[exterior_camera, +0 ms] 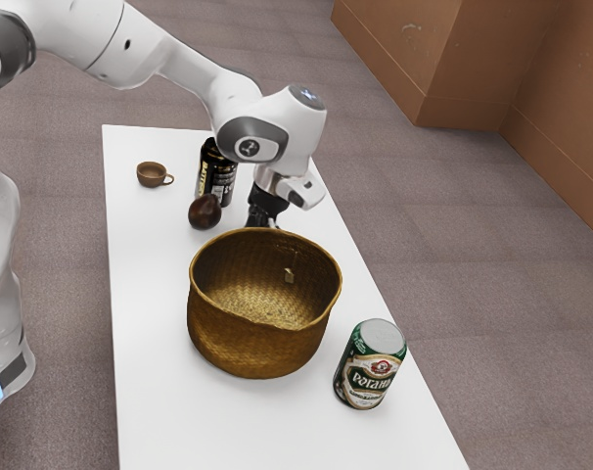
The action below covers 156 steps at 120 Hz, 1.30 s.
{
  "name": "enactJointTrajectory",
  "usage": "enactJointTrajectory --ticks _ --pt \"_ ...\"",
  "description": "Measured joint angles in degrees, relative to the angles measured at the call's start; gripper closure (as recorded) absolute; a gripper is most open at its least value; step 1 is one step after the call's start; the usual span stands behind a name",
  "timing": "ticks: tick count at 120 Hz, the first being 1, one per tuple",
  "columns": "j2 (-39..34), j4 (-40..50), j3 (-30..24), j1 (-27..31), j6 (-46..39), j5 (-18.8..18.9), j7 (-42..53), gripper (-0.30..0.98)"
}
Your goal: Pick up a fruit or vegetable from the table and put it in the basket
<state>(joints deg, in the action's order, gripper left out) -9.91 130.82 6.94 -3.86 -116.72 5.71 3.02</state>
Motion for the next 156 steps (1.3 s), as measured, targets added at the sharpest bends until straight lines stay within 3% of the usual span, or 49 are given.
enactJointTrajectory --ticks 11,30,46,55,84,104,122,156 --pt "0.0 0.0 0.0 0.0 -0.2 0.0 0.0 0.02" --pt "0.0 0.0 0.0 0.0 -0.4 0.0 -0.2 0.31" --pt "0.0 0.0 0.0 0.0 -0.6 0.5 -0.7 0.48" --pt "-0.1 -0.1 0.0 0.0 -0.6 0.8 -1.0 0.38" --pt "-0.3 -3.0 0.2 0.0 0.3 1.0 -1.2 0.37" --pt "-0.3 -13.5 1.3 0.2 5.4 2.2 -0.9 0.35" --pt "-0.8 -25.5 -6.4 0.1 12.9 1.6 -0.5 0.30" --pt "-6.1 -26.3 -18.6 -0.1 20.2 -4.1 -0.9 0.33"
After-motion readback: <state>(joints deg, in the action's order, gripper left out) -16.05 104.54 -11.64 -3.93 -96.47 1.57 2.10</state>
